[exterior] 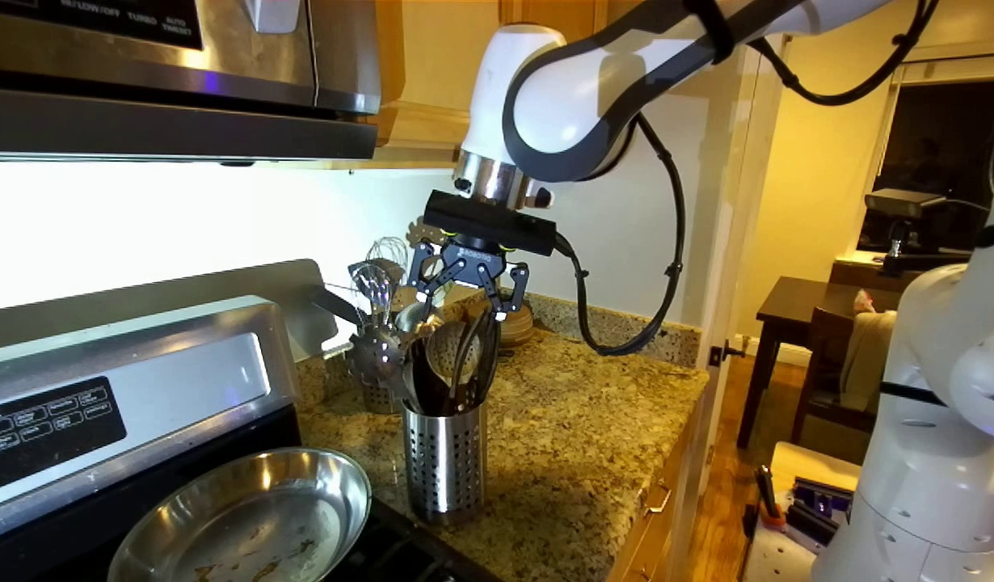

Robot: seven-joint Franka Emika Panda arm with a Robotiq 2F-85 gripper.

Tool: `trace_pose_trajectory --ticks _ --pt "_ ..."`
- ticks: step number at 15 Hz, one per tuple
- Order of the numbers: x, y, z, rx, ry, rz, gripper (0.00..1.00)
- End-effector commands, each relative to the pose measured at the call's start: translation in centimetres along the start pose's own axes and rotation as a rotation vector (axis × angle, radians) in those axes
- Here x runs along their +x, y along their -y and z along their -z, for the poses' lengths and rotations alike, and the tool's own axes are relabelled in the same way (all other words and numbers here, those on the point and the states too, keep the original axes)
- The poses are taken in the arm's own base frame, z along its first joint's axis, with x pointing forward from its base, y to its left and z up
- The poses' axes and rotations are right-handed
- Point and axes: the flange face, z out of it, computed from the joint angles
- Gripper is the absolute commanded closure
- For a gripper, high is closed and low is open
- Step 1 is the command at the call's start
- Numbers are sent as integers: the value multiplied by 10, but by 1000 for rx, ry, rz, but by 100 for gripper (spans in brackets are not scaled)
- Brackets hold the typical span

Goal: Remove the spatula and spoon from the utensil holder closer to you respectively

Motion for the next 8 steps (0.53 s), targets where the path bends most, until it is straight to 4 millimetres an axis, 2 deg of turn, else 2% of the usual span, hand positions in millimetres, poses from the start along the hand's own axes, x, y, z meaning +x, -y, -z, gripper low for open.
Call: trace_pose_trajectory --ticks 1,2,4,7,8 --pt "9 -16 7 -42 -43 -56 23" --pt "12 -15 8 -43 -54 -55 27" --pt "14 -13 8 -48 -66 -49 25" --pt "14 -10 6 -52 -75 -33 32" --pt "13 -10 6 -53 -79 -26 46"
